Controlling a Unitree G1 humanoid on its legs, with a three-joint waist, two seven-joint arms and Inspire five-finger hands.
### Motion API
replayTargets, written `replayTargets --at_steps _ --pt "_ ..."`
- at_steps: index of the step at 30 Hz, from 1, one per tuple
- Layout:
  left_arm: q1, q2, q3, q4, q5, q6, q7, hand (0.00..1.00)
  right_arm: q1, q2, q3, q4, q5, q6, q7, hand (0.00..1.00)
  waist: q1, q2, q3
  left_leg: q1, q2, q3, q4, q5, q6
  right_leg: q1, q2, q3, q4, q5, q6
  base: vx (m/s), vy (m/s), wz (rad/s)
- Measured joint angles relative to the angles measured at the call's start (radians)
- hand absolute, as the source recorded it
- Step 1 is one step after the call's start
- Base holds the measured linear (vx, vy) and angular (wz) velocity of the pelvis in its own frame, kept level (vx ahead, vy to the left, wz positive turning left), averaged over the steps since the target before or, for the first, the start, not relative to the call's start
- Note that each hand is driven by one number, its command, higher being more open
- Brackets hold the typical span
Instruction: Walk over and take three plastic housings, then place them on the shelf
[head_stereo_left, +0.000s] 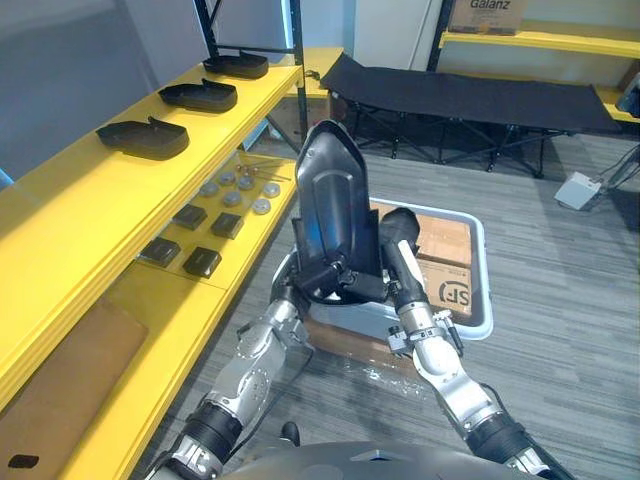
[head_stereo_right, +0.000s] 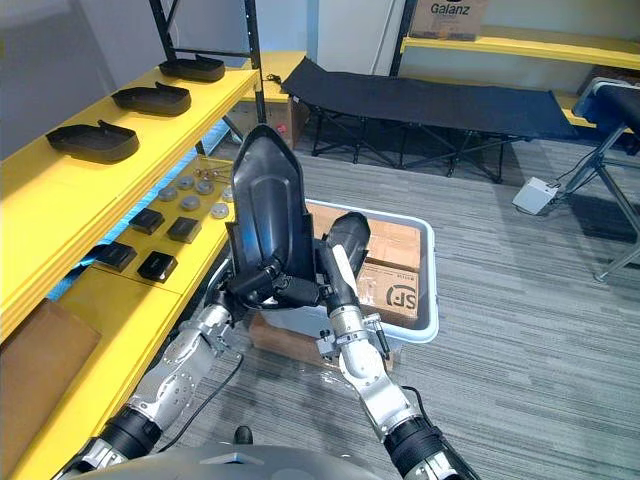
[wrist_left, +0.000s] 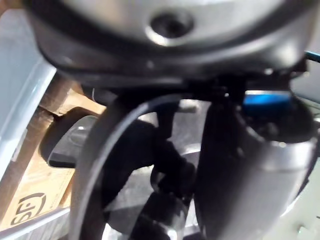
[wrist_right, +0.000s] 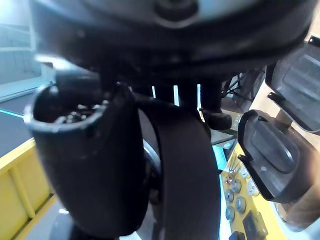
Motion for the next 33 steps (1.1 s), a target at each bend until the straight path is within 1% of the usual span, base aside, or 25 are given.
replayTargets --at_steps 6,7,9,11,19,22,25,27,30,31,33 --pt "0.001 0.000 -0.004 0.002 -0.076 -0.001 0.000 0.00 -0.001 0.000 0.001 -0.006 -0.001 0.000 0.000 0.00 0.000 -0.001 0.001 0.002 0.000 0.000 0.000 0.000 0.000 0.002 0.000 0.000 -0.001 0.000 0.000 0.00 0.000 0.00" --pt "0.001 0.000 -0.004 0.002 -0.081 -0.001 0.000 0.00 -0.001 0.000 0.001 -0.007 -0.003 0.000 0.000 1.00 0.000 -0.003 0.001 0.003 0.000 0.000 0.000 0.000 0.000 0.003 0.000 -0.001 -0.002 0.000 0.000 0.00 0.000 0.00" --pt "0.001 0.000 -0.004 0.002 -0.084 -0.001 -0.001 0.00 -0.001 0.000 0.001 -0.007 -0.003 0.000 0.000 1.00 0.000 -0.005 0.003 0.007 0.000 0.000 0.000 0.000 0.000 0.007 0.000 -0.001 -0.002 -0.001 -0.001 0.00 0.000 0.00" --pt "0.004 0.000 -0.006 0.002 -0.123 -0.005 -0.001 0.00 0.000 0.000 0.001 -0.018 -0.004 0.000 0.000 1.00 0.000 -0.012 0.007 0.016 0.000 0.000 -0.001 -0.001 -0.001 0.018 0.000 -0.002 -0.003 -0.002 -0.001 0.00 0.000 0.00" --pt "0.004 -0.002 -0.010 0.001 -0.125 -0.010 0.002 0.00 0.001 -0.001 0.000 -0.030 -0.018 0.001 -0.001 1.00 0.001 -0.037 0.019 0.014 0.001 -0.002 -0.004 -0.007 -0.009 0.016 0.000 -0.003 -0.002 -0.003 -0.002 -0.01 0.001 0.00" --pt "0.004 -0.004 -0.010 -0.001 -0.112 -0.010 0.020 0.00 0.005 -0.001 0.000 -0.039 -0.018 0.019 -0.005 1.00 0.002 -0.043 0.020 0.014 0.001 -0.002 -0.003 -0.005 -0.006 0.016 0.000 -0.003 -0.002 -0.003 -0.002 0.00 0.000 0.00" --pt "0.008 -0.028 -0.008 -0.008 -0.049 -0.013 0.069 0.00 0.013 0.003 -0.007 -0.039 -0.012 0.030 -0.015 1.00 0.005 -0.050 0.020 0.014 0.000 -0.003 -0.003 -0.004 -0.004 0.017 0.000 -0.004 -0.002 -0.003 -0.002 0.00 0.000 0.00" --pt "0.040 -0.063 0.006 -0.031 0.042 -0.037 0.124 0.00 0.018 0.015 -0.010 -0.040 0.013 0.039 -0.015 1.00 0.003 -0.057 0.020 0.015 0.001 -0.002 -0.001 -0.004 -0.004 0.017 0.000 -0.003 -0.001 -0.003 -0.002 0.00 0.000 0.00" --pt "0.062 -0.086 0.013 -0.052 0.129 -0.054 0.182 0.00 0.031 0.043 -0.024 -0.040 0.064 0.043 -0.007 1.00 0.002 -0.062 0.022 0.015 0.001 -0.002 -0.001 -0.004 -0.004 0.017 0.000 -0.003 -0.001 -0.003 -0.003 0.00 0.000 0.00" --pt "0.073 -0.103 0.029 -0.058 0.165 -0.069 0.209 0.00 0.038 0.052 -0.026 -0.040 0.071 0.045 0.001 1.00 0.002 -0.063 0.022 0.016 -0.003 0.000 -0.003 -0.004 -0.004 0.015 0.001 -0.004 0.003 -0.005 -0.004 0.00 0.000 0.00" --pt "0.088 -0.125 0.061 -0.063 0.194 -0.074 0.237 0.00 0.051 0.067 -0.029 -0.041 0.071 0.043 0.020 1.00 0.001 -0.063 0.022 0.019 -0.004 0.000 -0.004 -0.004 -0.005 0.008 -0.001 -0.004 0.023 -0.016 -0.007 0.00 0.000 0.00"
